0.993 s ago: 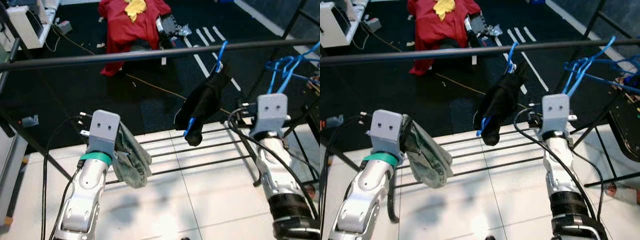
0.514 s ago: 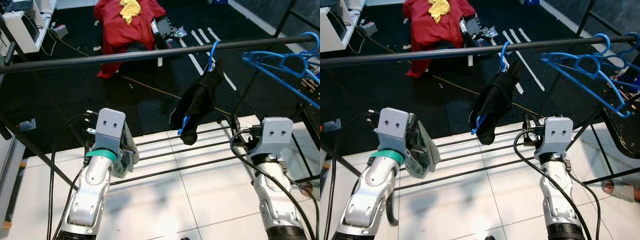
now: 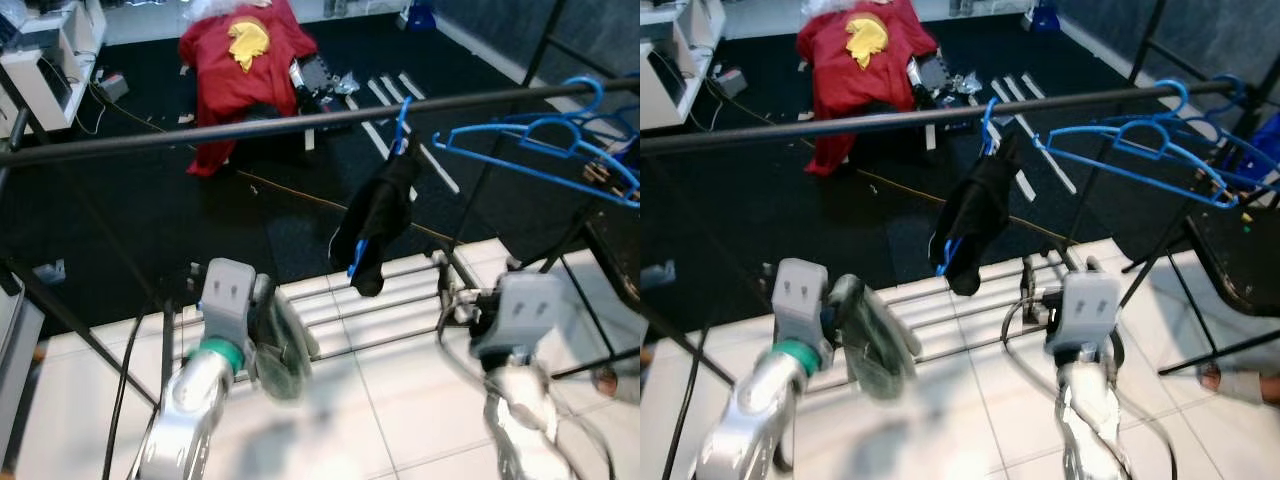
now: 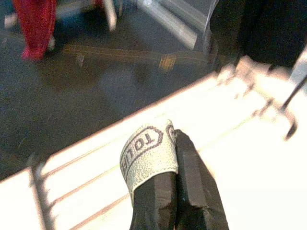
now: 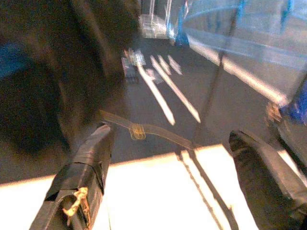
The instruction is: Hang hanger
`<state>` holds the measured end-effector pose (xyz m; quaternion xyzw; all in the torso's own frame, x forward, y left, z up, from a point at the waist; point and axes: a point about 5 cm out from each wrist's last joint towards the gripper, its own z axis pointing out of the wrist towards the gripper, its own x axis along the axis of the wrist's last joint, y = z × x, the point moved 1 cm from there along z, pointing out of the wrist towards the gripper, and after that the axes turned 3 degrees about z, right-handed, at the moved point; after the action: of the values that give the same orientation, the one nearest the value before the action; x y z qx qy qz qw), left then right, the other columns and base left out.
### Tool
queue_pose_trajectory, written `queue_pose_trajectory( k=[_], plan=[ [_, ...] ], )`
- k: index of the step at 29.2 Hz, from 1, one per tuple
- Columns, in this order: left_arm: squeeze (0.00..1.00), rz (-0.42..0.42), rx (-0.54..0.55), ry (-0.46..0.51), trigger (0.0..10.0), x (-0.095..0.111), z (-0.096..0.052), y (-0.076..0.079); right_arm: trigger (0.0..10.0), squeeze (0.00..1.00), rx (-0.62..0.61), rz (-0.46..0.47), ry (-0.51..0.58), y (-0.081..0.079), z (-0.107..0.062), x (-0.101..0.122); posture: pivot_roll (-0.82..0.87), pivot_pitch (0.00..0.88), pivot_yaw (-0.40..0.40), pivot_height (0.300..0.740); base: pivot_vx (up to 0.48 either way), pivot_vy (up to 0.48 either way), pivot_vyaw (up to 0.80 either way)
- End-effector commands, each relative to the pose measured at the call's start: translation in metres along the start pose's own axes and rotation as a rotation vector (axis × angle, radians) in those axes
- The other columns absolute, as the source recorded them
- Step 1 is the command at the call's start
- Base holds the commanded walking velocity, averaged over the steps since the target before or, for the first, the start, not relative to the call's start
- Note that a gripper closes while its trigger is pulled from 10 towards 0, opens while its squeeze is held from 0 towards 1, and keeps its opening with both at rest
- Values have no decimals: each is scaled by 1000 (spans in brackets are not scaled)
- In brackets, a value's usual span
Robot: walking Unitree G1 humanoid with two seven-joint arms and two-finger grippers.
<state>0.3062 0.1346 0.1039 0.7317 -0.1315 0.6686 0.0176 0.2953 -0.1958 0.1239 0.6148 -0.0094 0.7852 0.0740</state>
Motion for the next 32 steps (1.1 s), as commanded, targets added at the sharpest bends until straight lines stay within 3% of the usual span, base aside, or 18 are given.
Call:
queue_pose_trajectory(
  k=[1,4,6,7,10,11,12,15,20,24,26,32],
  plan=[
    [0,68,-11,-70,10000,-27,-6,2,10000,0,-7,-7,-95,-2,-14,-25,-258,97,98,740,0,0,0],
    [0,180,-75,-190,10000,-71,-18,8,10000,0,29,-10,-270,-4,-41,-65,-267,78,100,740,0,0,0],
    [0,185,-93,-212,10000,-79,-20,8,10000,0,44,-9,-307,-6,-47,-72,-267,78,100,740,0,0,0],
    [0,194,-102,-273,10000,-93,-24,10,10000,0,51,21,-389,-6,-59,-87,-268,68,101,740,0,0,0],
    [0,199,-106,-312,10000,-101,-26,11,10000,0,51,44,-442,-6,-67,-96,-268,68,101,740,0,0,0],
    [0,188,-125,-363,10000,-112,-30,12,10000,0,41,62,-512,-6,-77,-108,-266,56,106,740,0,0,0],
    [0,188,-125,-363,10000,-112,-30,12,10000,0,41,62,-512,-6,-77,-108,-266,56,106,740,0,0,0],
    [0,161,-180,-453,10000,-131,-39,16,10000,0,23,49,-633,-3,-98,-130,-274,48,117,740,0,0,0],
    [0,125,-198,-515,10000,-146,-41,16,10000,0,-3,34,-676,2,-106,-140,-276,61,117,740,0,0,0],
    [0,164,-173,-490,10000,-143,-34,10,10000,0,23,22,-667,-2,-106,-141,-305,58,133,740,0,0,0],
    [0,225,-133,-447,10000,-140,-33,-3,10000,0,87,33,-655,-20,-111,-141,-326,39,117,740,0,0,0],
    [0,203,-72,-436,10000,-138,-33,-11,10000,0,130,24,-628,-34,-113,-138,-293,37,88,740,0,0,0]
  ],
)
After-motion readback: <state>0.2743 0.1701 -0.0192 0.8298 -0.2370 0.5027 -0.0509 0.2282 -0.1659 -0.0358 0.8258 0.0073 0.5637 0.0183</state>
